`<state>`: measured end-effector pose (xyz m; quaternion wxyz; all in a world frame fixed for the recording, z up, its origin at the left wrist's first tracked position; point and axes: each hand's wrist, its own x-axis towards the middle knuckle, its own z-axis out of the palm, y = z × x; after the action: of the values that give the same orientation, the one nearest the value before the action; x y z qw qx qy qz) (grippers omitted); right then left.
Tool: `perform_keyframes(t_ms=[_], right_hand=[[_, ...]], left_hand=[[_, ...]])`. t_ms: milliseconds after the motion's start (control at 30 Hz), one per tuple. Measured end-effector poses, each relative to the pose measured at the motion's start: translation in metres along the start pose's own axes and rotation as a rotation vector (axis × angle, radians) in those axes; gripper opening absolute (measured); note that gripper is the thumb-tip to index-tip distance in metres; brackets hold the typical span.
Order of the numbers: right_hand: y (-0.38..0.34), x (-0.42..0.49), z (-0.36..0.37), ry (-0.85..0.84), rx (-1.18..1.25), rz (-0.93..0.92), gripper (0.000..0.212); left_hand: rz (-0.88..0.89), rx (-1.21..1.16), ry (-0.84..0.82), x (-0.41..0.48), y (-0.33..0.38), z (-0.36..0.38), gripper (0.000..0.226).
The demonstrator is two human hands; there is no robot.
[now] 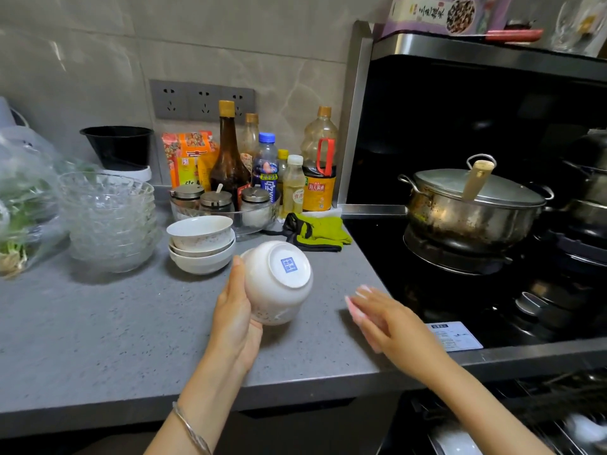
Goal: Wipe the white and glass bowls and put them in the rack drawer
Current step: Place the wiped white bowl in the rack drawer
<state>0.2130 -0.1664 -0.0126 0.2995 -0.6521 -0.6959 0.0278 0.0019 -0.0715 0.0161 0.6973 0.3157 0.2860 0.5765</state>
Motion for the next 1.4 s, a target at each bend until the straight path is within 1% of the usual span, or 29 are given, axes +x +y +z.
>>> perform_keyframes(t_ms=[67,133,167,300,433,500,533,600,633,667,733,833,933,1000,1067,1133,1200,1267,1300,1333,1400], right_hand=[[0.009,-0.007,0.007,-0.101,-0.042,0.026,0.033],[0.015,-0.014,0.009,-0.112,-0.036,0.075,0.043],[0.015,-0.017,0.007,-0.093,0.015,0.107,0.045],[-0.004,-0.035,-0.016,0.047,0.335,0.196,0.035],[-0.012,-0.074,-0.046,0.173,0.691,0.3,0.04],[-0.002,-0.099,-0.055,0.216,0.797,0.332,0.043],[0.007,-0.112,-0.059,0.23,0.853,0.351,0.053],[0.027,-0.139,-0.061,0.227,1.015,0.432,0.081],[0.035,-0.153,-0.062,0.209,1.097,0.463,0.089],[0.042,-0.165,-0.063,0.2,1.159,0.484,0.092],[0.053,-0.187,-0.065,0.224,1.252,0.511,0.088],[0.067,-0.216,-0.07,0.327,1.365,0.536,0.081],[0.084,-0.238,-0.074,0.393,1.409,0.588,0.07],[0.098,-0.248,-0.074,0.419,1.421,0.631,0.06],[0.113,-0.257,-0.072,0.418,1.403,0.678,0.063],[0.129,-0.262,-0.07,0.399,1.343,0.744,0.07],[0.147,-0.265,-0.069,0.378,1.267,0.847,0.061],[0.17,-0.266,-0.064,0.362,1.196,0.941,0.053],[0.18,-0.266,-0.062,0.351,1.154,0.985,0.051],[0.192,-0.264,-0.061,0.335,1.105,1.029,0.048],[0.213,-0.258,-0.057,0.302,1.012,1.09,0.034]], left_hand=[[-0.018,0.011,-0.018,-0.002,-0.005,-0.003,0.031],[-0.024,0.023,-0.032,-0.005,-0.009,-0.002,0.028],[-0.032,0.035,-0.037,-0.008,-0.011,0.001,0.029],[-0.068,0.084,-0.076,-0.023,-0.022,0.018,0.029],[-0.141,0.125,-0.19,-0.05,-0.05,0.049,0.035],[-0.205,0.137,-0.281,-0.069,-0.069,0.069,0.037],[-0.229,0.136,-0.335,-0.078,-0.079,0.079,0.034],[-0.278,0.126,-0.423,-0.096,-0.102,0.096,0.026],[-0.307,0.132,-0.467,-0.105,-0.113,0.104,0.027],[-0.336,0.147,-0.518,-0.113,-0.126,0.111,0.033],[-0.405,0.184,-0.597,-0.127,-0.151,0.122,0.043],[-0.477,0.223,-0.632,-0.141,-0.19,0.132,0.048],[-0.578,0.301,-0.677,-0.146,-0.228,0.135,0.053],[-0.678,0.34,-0.693,-0.145,-0.253,0.13,0.05],[-0.762,0.376,-0.682,-0.141,-0.28,0.122,0.048],[-0.788,0.47,-0.672,-0.135,-0.304,0.112,0.042],[-0.746,0.656,-0.685,-0.128,-0.327,0.103,0.033],[-0.641,0.853,-0.689,-0.121,-0.35,0.09,0.024],[-0.533,0.969,-0.736,-0.118,-0.359,0.085,0.026],[-0.397,1.106,-0.829,-0.115,-0.37,0.079,0.033],[-0.13,1.365,-1.033,-0.111,-0.392,0.068,0.053]])
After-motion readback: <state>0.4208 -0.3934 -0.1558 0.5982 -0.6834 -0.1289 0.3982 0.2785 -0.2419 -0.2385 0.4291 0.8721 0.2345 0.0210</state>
